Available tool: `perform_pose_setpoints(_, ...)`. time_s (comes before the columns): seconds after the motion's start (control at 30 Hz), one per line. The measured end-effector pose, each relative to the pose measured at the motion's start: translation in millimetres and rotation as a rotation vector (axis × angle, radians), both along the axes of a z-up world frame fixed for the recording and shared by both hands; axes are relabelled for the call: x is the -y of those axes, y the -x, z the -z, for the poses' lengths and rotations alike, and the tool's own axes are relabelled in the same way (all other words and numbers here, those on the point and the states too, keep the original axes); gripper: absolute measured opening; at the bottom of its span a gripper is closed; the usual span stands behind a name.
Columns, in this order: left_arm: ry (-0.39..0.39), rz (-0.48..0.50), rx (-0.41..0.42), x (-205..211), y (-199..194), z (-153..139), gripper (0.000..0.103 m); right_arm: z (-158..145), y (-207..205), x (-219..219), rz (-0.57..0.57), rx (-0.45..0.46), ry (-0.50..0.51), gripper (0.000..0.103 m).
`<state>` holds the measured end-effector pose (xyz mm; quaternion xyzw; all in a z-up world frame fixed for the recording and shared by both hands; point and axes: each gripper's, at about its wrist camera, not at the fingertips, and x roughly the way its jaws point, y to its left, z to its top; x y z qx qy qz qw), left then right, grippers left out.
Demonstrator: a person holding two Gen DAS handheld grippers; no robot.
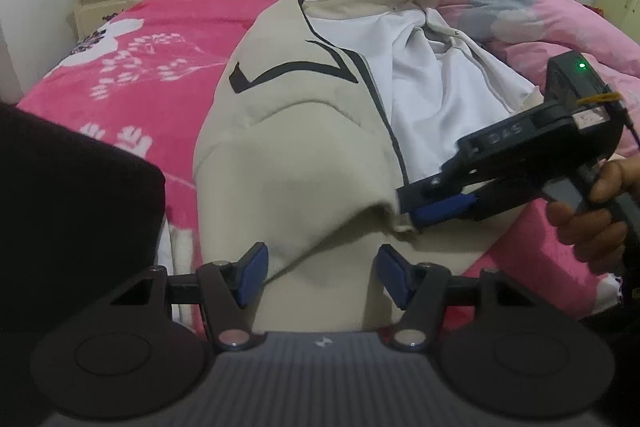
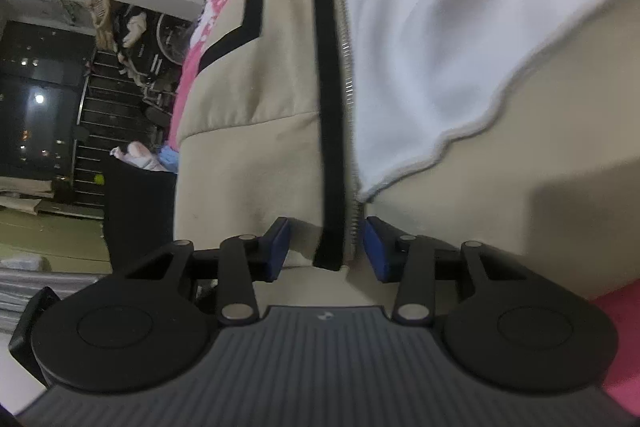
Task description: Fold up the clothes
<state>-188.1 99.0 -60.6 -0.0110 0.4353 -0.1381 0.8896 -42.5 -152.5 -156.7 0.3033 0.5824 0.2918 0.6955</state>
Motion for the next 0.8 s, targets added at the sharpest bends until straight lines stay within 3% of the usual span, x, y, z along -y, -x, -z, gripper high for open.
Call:
perform_pose_setpoints(0.07, 0.001, -0.012, -0.001, -2, 4, -2, 0.062, 1, 1, -9, -0.012, 0.027, 0.016, 0.016)
perform_pose_setpoints(0.13, -0.002, -0.02, 0.003, -4, 10, -7, 0.064, -6, 3, -11, -0.003, 0.058, 0.017, 0.012)
perform_pose_setpoints(0.2, -0.005, -0.013, 0.007, -7, 17, -13, 0.072, -19, 5, -6, 0.017, 0.103, 0.01, 0.009)
perform_pose_setpoints(0.33, -0.009, 0.006, -0.011, -6, 24, -18, 0.074, -72, 14, 33, 0.085, 0.265, -0.024, 0.009)
perform_pose_setpoints(0.43, -0.005, 0.006, -0.035, -3, 24, -15, 0.074, -98, 24, 69, 0.106, 0.35, 0.017, 0.009)
perform_pose_setpoints(0.53, 0.038, -0.02, -0.055, -5, 21, -15, 0.074, -89, 30, 86, 0.099, 0.348, 0.103, 0.009)
perform_pose_setpoints(0.67, 0.096, -0.07, -0.059, -14, 12, -24, 0.074, -51, 35, 112, 0.115, 0.263, 0.23, 0.008)
perform_pose_setpoints(0.8, 0.006, -0.102, -0.036, -13, -2, -27, 0.075, -36, 33, 134, 0.18, 0.22, 0.237, 0.008)
